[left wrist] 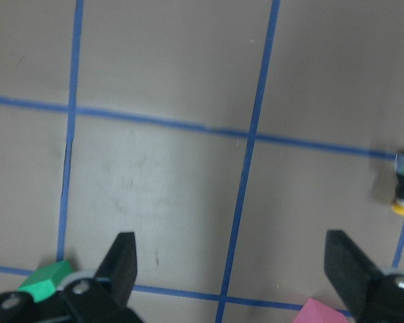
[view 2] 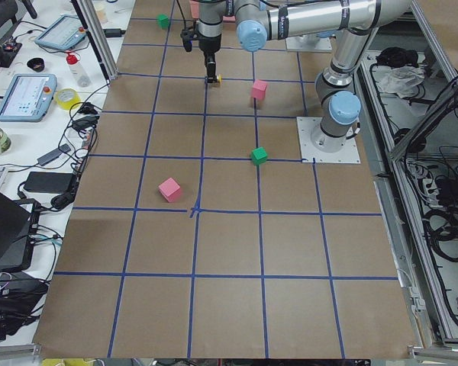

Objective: Align button upright
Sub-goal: 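Move the left gripper over the switch while the right gripper withdraws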

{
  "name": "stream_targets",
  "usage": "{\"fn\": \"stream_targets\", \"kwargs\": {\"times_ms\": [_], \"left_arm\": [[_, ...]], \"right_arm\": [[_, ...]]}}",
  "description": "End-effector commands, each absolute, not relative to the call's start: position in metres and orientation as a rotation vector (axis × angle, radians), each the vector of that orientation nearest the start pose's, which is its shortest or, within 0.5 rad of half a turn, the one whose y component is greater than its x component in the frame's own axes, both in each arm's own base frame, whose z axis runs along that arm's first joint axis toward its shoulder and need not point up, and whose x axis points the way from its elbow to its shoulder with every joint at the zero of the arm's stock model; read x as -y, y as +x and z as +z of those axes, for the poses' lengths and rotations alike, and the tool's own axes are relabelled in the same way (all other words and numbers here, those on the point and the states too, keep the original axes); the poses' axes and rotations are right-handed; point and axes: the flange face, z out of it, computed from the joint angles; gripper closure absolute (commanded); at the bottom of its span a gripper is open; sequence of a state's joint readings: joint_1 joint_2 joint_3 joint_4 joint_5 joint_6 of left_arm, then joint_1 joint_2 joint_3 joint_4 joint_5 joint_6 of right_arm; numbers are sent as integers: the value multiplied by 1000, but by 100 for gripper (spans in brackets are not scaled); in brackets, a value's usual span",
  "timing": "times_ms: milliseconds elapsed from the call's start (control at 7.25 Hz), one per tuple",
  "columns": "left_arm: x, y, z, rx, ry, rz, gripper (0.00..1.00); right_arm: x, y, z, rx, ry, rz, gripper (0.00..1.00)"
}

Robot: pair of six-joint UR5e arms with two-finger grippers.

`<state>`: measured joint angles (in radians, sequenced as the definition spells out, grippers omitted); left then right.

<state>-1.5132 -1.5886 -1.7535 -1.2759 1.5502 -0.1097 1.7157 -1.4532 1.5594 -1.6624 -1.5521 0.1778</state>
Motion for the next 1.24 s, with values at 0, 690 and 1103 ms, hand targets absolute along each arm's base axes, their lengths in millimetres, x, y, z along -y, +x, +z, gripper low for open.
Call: {"fn": "stream_targets", "kwargs": {"times_ms": [0,690,1103], "left_arm": [[498,-181,374,-3214,-283,-235,0],[501,-273,267,-3255,-489,-51,1],[489,-328,211,-3288,-501,-5,2]], "right_arm": [[515,146,503,-3137,195,76,0],[518,141,546,-3144,51,0,0],[516,142,551,-3180,-29,-18,0]]}}
